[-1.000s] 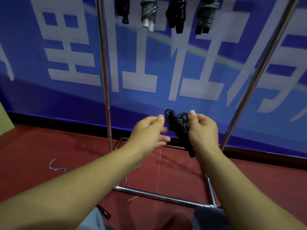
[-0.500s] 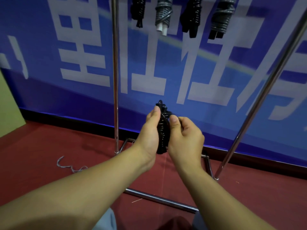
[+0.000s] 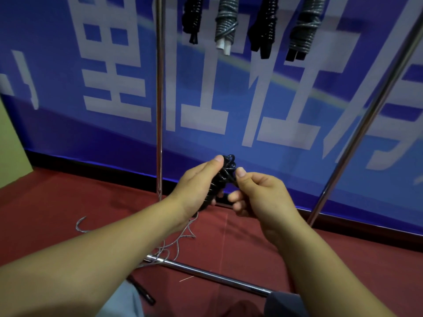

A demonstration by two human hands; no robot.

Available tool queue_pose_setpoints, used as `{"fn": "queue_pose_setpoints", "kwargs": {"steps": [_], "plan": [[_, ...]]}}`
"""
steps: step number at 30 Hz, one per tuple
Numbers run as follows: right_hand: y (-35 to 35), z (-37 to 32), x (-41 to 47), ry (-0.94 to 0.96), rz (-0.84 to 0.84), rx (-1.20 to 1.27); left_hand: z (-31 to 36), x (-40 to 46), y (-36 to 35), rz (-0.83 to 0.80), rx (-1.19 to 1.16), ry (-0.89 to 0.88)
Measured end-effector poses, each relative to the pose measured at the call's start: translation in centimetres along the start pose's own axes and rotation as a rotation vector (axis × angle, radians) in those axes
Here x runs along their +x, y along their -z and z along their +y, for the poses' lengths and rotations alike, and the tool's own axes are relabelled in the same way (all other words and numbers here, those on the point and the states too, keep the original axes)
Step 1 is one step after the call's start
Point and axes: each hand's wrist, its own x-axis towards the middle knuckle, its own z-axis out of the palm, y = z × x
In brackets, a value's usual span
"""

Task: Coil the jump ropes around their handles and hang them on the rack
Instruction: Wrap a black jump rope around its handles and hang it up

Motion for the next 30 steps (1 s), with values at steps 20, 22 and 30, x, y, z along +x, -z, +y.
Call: {"fn": "queue_pose_setpoints", "kwargs": {"steps": [20, 22, 30], "plan": [[1.6, 0.2, 0.5, 0.169, 0.094, 0.043, -0.8, 0.3, -0.2, -0.118, 0.113, -0.021], [1.7, 0.3, 0.4, 0.239, 0.092, -0.026, -0.9, 0.4, 0.0, -0.103, 0.106, -0.023], [1.4, 0.4, 0.4, 0.322, 0.08, 0.035, -1.3, 0.4, 0.2, -0.129, 0.158, 0.002]]}}
